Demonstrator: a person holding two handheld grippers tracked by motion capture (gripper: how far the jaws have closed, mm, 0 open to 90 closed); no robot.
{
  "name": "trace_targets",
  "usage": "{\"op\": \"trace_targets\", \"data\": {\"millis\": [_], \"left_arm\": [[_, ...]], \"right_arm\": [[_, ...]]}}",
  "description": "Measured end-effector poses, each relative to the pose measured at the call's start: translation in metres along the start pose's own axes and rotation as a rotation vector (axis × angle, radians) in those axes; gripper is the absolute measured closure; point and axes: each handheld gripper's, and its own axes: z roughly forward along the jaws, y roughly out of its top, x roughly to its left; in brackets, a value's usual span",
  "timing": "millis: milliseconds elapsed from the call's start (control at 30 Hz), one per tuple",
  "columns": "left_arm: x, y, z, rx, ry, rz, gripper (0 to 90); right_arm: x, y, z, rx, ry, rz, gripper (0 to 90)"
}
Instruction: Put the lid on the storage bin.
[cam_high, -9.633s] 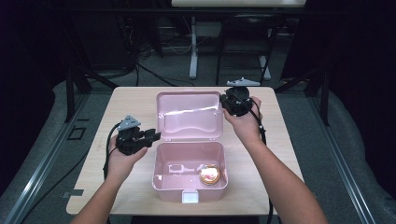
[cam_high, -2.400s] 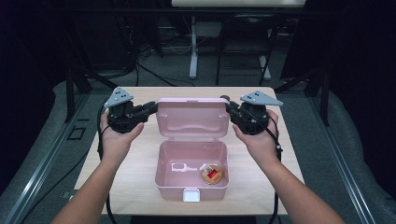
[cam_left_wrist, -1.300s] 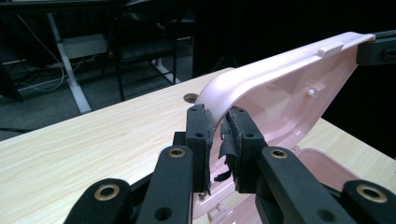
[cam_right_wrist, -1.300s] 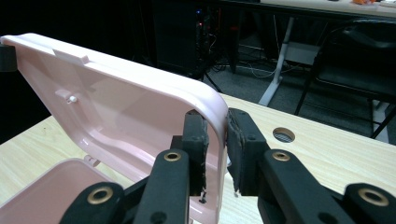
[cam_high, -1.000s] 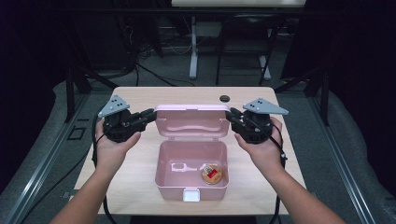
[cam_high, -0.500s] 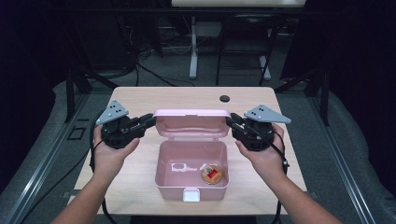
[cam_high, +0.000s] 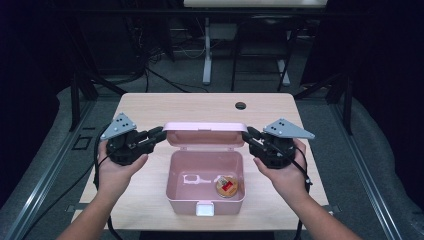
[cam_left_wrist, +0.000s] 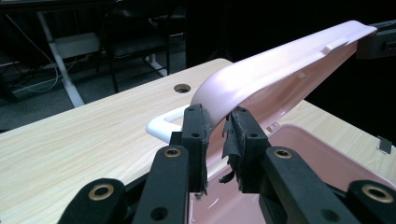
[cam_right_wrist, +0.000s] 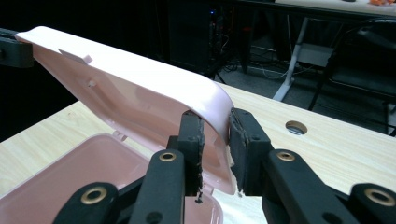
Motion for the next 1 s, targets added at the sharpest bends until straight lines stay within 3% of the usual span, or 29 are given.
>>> {"op": "trace_targets", "data": {"millis": [500,1000], "left_arm": [[-0.003,-0.009,-0.008,0.009,-0.033,-0.007,75.4],[-0.010,-0.023,-0.017,0.015,-0.066,-0.006,73.5]], "right_arm": [[0.003,-0.010,-0.009,0.010,0.044,0.029,71.1],[0.008,-0.025,-0.019,0.010,0.071,0.020,69.1]]}}
